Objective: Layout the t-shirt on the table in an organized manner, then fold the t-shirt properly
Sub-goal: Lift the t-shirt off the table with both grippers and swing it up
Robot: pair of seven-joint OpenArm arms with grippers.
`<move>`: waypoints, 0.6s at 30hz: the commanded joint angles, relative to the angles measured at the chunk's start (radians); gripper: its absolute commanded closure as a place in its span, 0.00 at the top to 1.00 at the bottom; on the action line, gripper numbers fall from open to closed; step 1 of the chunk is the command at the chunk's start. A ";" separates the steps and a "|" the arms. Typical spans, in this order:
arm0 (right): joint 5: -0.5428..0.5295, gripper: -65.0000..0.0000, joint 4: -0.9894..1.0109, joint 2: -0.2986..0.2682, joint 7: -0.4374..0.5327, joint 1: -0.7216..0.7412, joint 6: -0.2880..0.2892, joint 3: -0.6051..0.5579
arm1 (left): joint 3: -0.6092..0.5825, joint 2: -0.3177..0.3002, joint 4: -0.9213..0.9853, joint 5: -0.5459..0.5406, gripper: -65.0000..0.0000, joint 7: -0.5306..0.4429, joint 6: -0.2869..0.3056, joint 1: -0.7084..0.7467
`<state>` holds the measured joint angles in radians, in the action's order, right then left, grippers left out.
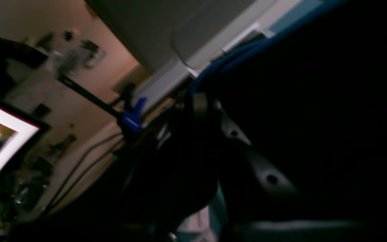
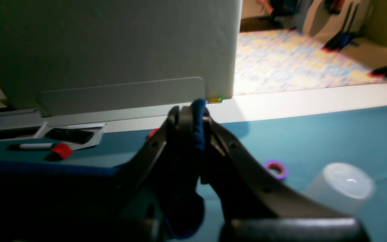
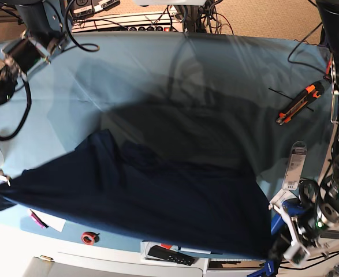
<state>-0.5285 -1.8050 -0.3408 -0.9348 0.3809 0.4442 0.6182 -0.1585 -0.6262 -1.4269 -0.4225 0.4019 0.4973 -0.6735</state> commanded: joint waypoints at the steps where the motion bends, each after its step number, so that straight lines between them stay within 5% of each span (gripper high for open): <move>1: -0.013 0.00 0.011 -0.013 0.038 0.046 0.000 -0.023 | 0.014 -0.017 -0.013 -0.005 0.00 -0.025 -0.043 -0.051; 11: 0.091 0.00 0.258 0.044 0.073 0.315 0.001 -0.298 | 0.014 -0.020 -0.011 -0.002 0.00 -0.025 -0.063 -0.192; 18: 0.137 0.00 0.386 0.067 0.105 0.496 0.000 -0.371 | 0.014 -0.023 -0.011 -0.005 0.00 -0.014 -0.063 -0.290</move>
<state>-0.3836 -1.4036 -0.2619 -0.8669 0.8383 0.4446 0.2459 -0.1566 -0.6365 -1.4254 -0.4206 0.4110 0.4484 -0.9234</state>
